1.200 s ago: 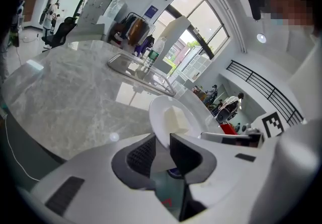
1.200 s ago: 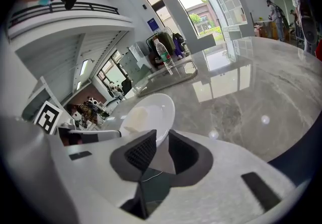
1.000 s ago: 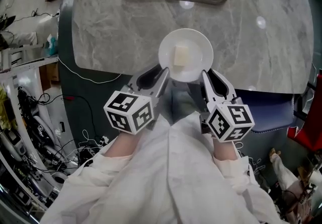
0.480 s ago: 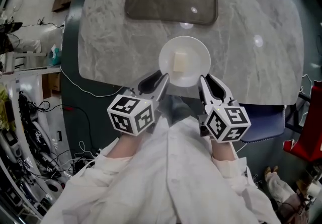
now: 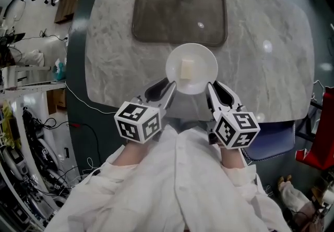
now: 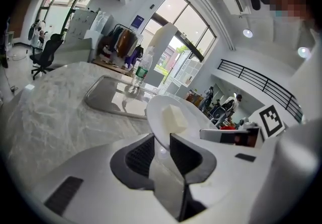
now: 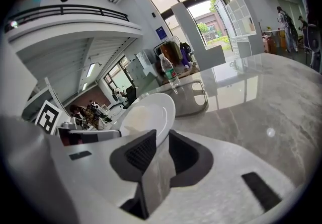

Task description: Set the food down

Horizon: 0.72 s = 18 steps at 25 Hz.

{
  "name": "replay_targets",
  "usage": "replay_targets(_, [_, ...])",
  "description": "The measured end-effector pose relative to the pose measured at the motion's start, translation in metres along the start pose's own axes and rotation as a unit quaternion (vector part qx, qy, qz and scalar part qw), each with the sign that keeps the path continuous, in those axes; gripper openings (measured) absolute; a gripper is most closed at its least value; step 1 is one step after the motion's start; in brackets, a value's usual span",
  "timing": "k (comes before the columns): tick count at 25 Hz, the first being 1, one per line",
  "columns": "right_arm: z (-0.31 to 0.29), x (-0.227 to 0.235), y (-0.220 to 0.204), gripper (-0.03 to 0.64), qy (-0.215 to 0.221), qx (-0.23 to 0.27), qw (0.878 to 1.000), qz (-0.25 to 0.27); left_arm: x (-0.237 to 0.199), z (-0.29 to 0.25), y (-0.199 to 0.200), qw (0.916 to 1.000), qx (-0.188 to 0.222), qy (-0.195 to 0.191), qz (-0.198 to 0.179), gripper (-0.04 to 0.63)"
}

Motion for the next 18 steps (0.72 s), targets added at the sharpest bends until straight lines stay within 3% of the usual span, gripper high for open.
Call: replay_targets(18, [-0.101,0.023,0.059,0.064,-0.021,-0.02,0.999,-0.018,-0.07,-0.075,0.082,0.999,-0.024,-0.027,-0.025,0.092])
Point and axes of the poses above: the fingertips, and each gripper's own axes: z backward along the fingers, x to its right, y out of its top, the point moved 10 cm from there along z, backward along the fingers, and after that the axes turned 9 degrees about y, right-handed, at the moved point
